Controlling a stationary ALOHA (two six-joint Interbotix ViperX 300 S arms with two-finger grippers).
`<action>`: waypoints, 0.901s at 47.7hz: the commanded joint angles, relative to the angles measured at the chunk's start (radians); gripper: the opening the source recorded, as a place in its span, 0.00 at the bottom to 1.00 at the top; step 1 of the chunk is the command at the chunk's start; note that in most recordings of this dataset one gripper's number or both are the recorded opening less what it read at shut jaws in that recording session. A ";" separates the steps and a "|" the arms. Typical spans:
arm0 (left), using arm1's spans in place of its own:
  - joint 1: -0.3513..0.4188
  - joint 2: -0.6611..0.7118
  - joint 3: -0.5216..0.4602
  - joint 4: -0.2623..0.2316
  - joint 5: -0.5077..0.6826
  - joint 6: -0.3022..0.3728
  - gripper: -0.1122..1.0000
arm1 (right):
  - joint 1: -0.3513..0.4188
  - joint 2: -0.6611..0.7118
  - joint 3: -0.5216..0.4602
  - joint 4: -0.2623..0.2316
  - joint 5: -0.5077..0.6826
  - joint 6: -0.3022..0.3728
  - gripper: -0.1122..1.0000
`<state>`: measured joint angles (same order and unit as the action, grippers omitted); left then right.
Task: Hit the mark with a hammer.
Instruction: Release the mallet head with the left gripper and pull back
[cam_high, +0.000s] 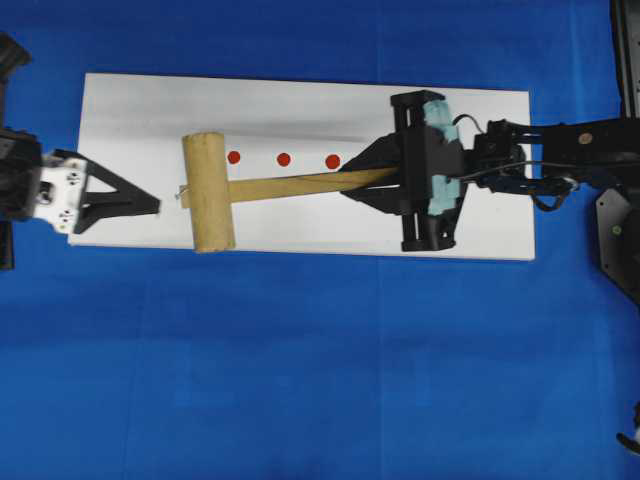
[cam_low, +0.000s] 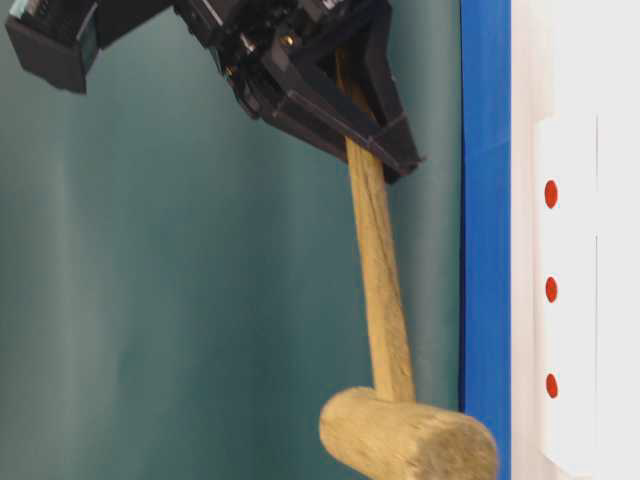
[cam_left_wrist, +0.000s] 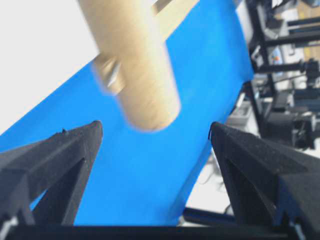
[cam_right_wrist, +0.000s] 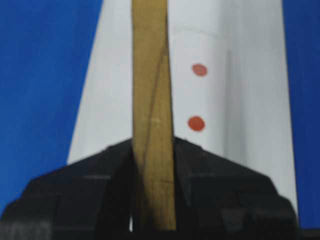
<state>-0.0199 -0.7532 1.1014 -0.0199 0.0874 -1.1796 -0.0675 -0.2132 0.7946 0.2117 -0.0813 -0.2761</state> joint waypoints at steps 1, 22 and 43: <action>-0.002 -0.049 0.000 0.005 0.044 0.014 0.88 | 0.005 -0.043 -0.003 0.003 -0.012 0.003 0.17; 0.005 -0.110 0.028 0.020 0.101 0.071 0.88 | 0.003 -0.051 0.002 0.008 -0.018 0.023 0.17; 0.071 -0.107 0.037 0.023 0.060 0.713 0.87 | 0.183 -0.028 -0.002 0.054 -0.080 0.219 0.17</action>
<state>0.0337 -0.8621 1.1443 0.0000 0.1687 -0.5461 0.0813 -0.2347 0.8145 0.2577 -0.1227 -0.0767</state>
